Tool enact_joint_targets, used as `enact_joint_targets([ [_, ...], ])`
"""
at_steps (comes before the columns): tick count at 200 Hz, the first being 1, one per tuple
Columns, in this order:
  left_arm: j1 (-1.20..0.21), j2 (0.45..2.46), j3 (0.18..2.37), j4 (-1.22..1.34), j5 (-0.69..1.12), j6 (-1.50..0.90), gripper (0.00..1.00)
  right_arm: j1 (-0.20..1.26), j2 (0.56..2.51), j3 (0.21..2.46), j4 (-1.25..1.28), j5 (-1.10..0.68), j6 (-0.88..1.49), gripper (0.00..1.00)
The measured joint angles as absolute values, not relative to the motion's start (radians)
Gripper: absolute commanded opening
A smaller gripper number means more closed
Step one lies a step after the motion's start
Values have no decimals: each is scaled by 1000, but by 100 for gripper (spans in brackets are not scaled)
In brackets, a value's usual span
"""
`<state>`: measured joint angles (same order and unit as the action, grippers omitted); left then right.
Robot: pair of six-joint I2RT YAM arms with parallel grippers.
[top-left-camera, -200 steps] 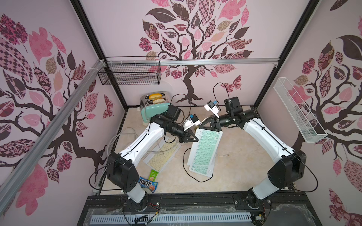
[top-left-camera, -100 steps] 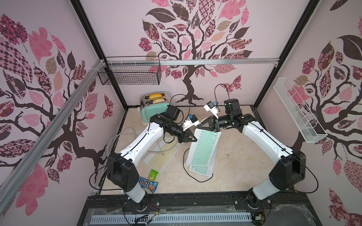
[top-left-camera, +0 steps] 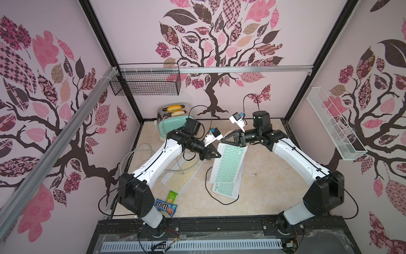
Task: Unplug the wireless keyboard
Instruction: Remove the power cord from the keyboard.
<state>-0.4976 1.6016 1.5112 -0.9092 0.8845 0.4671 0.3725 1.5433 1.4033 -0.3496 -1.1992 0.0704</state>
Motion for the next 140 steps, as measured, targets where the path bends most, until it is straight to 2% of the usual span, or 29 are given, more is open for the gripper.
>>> enact_joint_targets([
  [140, -494, 1585, 1483, -806, 913, 435, 0, 363, 1508, 1403, -307, -1142, 159, 0],
])
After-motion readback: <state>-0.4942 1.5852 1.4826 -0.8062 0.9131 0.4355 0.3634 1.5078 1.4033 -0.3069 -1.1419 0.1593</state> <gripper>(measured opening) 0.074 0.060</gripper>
